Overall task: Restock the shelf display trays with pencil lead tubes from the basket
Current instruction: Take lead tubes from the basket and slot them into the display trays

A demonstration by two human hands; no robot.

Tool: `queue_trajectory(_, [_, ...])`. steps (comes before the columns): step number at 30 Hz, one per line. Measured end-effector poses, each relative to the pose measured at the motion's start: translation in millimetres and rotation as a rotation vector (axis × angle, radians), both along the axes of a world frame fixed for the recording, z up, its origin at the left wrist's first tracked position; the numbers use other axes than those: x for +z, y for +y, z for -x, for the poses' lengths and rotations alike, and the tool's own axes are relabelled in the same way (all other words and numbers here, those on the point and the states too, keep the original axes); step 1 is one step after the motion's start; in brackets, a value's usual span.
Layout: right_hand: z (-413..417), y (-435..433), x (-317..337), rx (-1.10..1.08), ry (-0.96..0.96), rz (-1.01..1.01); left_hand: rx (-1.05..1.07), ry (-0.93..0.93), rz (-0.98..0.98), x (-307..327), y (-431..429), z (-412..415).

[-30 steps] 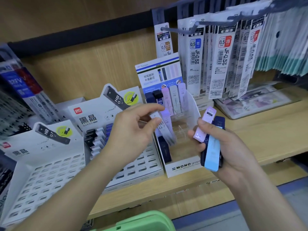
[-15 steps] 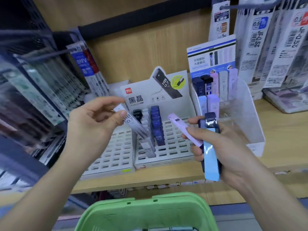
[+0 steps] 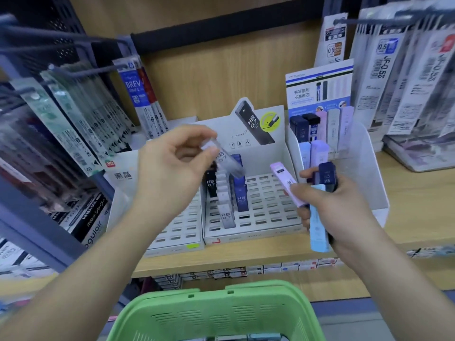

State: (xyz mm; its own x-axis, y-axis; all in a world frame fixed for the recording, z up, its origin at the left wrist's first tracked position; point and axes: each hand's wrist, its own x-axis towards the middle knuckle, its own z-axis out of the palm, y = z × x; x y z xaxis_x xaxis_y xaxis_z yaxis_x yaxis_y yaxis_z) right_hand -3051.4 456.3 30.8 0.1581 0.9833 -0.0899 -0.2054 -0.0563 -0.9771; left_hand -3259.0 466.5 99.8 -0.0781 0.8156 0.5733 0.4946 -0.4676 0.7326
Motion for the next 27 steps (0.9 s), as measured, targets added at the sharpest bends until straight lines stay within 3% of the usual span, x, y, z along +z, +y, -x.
queue_trajectory(3, [2.1,-0.2,-3.8,-0.023,-0.085,-0.031,-0.014,0.136,0.075,-0.7,44.9,-18.7])
queue_trajectory(9, [-1.0,0.9,-6.1,-0.01,-0.044,-0.027,-0.009,0.585,0.182,-20.8,88.0,-37.8])
queue_trajectory(20, [-8.8,6.1,-8.6,0.0,0.043,-0.012,-0.001,0.697,0.213,-20.9,94.7,-36.1])
queue_trajectory(24, [-8.0,3.4,-5.6,0.012,0.033,-0.029,0.039,0.946,0.074,-21.2,104.4,-42.7])
queue_trajectory(27, [-7.9,1.4,-3.4,0.029,0.027,-0.039,0.134,1.036,0.12,-22.4,103.7,-47.2])
